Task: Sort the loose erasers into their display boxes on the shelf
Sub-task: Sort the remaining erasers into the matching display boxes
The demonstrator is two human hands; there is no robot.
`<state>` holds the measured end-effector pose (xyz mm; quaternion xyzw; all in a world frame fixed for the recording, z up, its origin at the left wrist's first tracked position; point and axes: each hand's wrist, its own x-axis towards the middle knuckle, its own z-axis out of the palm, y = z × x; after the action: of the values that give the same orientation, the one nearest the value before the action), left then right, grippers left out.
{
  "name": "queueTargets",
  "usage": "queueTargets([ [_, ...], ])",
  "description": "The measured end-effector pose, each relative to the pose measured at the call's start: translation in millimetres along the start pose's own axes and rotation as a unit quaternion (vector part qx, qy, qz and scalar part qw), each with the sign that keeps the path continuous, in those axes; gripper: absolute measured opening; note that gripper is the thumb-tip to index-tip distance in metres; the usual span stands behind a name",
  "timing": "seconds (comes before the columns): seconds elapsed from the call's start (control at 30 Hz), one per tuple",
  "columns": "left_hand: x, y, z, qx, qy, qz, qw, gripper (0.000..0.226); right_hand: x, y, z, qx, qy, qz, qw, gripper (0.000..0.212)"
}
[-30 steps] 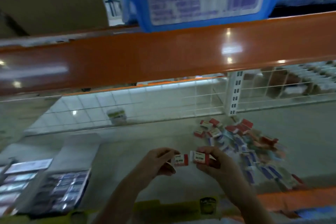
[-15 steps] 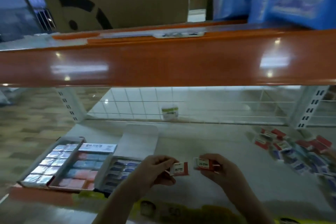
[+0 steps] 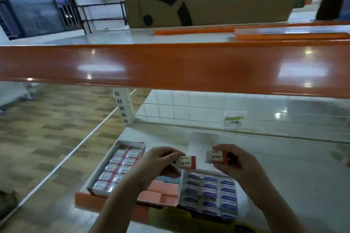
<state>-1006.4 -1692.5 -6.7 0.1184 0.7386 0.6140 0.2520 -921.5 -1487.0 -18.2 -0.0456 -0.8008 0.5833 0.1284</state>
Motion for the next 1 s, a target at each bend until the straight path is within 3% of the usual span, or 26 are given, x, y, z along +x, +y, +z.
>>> queueTargets([
  [0.33,-19,-34,-117,-0.04,0.082,-0.034,0.995,0.018,31,-20,116,-0.048,-0.128,-0.021,0.99,0.035],
  [0.63,-19,-55,-169,-0.08,0.112,-0.04,0.99,0.019,79,-31,178,-0.089,-0.178,0.02,0.98,0.031],
  [1.0,-4,-62,-189,-0.109,0.16,-0.01,0.981,0.018,122,-7,247,-0.307,-0.102,-0.074,0.943,0.028],
])
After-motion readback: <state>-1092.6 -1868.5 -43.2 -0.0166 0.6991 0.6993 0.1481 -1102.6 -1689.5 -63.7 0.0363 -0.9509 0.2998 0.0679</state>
